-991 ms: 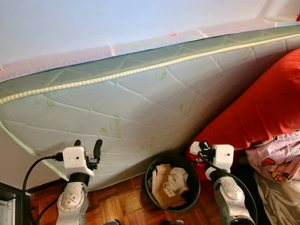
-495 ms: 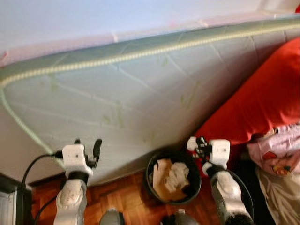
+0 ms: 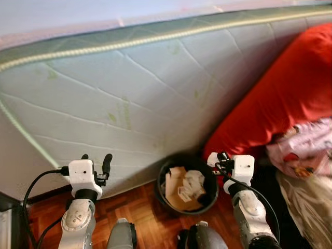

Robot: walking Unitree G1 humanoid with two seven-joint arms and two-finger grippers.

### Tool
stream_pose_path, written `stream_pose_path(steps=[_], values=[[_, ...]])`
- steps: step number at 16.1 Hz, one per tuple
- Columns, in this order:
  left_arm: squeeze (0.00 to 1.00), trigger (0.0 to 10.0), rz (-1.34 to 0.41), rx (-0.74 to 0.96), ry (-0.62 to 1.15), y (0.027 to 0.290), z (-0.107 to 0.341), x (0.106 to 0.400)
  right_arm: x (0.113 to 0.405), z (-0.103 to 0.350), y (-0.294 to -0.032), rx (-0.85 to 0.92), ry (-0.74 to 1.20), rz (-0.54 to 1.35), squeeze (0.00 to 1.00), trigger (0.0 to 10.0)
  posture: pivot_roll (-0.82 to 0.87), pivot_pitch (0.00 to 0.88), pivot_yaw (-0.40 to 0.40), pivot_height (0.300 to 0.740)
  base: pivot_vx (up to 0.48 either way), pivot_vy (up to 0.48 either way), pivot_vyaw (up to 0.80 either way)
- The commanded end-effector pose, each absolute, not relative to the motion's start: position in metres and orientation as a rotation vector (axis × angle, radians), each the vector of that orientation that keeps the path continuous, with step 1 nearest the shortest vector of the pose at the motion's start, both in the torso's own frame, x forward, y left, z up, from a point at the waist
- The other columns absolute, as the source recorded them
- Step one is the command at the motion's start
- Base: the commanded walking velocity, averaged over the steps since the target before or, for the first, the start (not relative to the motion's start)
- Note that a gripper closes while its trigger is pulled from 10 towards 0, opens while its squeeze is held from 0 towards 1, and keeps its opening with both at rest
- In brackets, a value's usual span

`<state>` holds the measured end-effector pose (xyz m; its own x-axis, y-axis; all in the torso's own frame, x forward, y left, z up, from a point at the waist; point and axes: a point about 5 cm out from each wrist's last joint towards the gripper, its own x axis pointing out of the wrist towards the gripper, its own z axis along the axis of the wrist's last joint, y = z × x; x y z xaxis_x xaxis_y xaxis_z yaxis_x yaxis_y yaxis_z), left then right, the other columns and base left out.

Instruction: Clean up the room

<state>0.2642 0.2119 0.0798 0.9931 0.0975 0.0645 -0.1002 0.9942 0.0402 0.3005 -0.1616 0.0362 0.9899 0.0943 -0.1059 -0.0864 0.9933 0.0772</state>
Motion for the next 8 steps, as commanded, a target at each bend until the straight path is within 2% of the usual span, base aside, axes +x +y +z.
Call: stream_pose_path(steps=[1, 3, 5, 8], values=[[0.0, 10.0, 0.104, 0.038, -0.054, 0.2118, 0.0791, 0.2616, 0.2993, 0.0316, -0.1644, 0.072, 0.139, 0.075, 0.0, 10.0, 0.15, 0.21, -0.071, 0.661, 0.0, 0.0, 0.0], [0.0, 10.0, 0.103, 0.036, -0.053, 0.2107, 0.0788, 0.2617, 0.301, 0.0301, -0.1632, 0.06, 0.168, 0.084, 0.0, 10.0, 0.15, 0.21, -0.071, 0.661, 0.0, 0.0, 0.0], [0.0, 10.0, 0.099, 0.04, -0.054, 0.2105, 0.0795, 0.2623, 0.301, 0.03, -0.1616, 0.055, 0.166, 0.095, 0.0, 10.0, 0.16, 0.214, -0.072, 0.636, 0.0, 0.0, 0.0], [0.0, 10.0, 0.099, 0.043, -0.048, 0.2107, 0.0794, 0.2624, 0.2995, 0.0294, -0.1617, 0.066, 0.156, 0.096, 0.0, 10.0, 0.16, 0.214, -0.072, 0.636, 0.0, 0.0, 0.0]])
